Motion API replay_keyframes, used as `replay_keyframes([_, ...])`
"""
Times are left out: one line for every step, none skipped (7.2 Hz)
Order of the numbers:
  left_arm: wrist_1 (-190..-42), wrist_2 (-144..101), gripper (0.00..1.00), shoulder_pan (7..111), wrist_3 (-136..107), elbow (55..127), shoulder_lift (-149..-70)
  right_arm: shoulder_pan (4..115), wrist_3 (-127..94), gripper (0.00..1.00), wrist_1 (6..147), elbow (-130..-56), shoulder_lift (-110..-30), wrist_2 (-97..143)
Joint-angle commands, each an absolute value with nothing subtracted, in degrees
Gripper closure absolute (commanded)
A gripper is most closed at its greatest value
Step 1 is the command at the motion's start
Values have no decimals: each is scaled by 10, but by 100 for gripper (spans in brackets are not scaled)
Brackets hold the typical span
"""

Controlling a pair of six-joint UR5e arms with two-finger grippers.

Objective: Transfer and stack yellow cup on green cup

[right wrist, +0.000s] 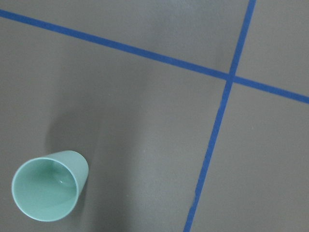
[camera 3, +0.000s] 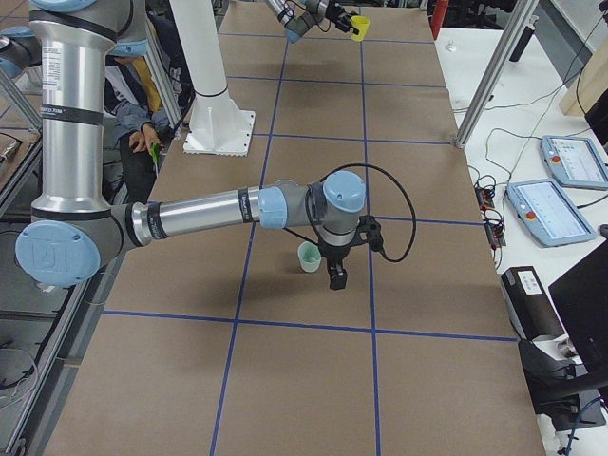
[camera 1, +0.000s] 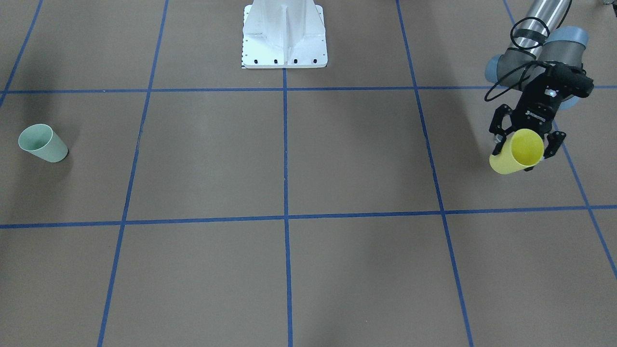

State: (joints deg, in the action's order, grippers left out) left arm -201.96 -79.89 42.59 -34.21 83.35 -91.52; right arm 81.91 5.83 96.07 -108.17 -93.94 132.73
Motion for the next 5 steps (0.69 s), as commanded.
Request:
replay_keyframes([-2019,-949,100,411,-268,875,-968,819,55,0,955,-1106,-912,1369])
replay_keyframes([-2008,-987,100,410,-249,875,-996,818,55,0,928,-1109,-899,1395])
replay_keyframes([-1965,-1023,100,405,-249,889,-1014,795,53,0,913,-1099,-852,1409])
replay_keyframes([-1888,-1052,100,404,-249,925,-1034,786,14,1,911,-1096,-819,1430])
replay_keyframes([-1810,-1074,100,404,-248,966,-1047,764,-55,1,899,-1099,-777,1438])
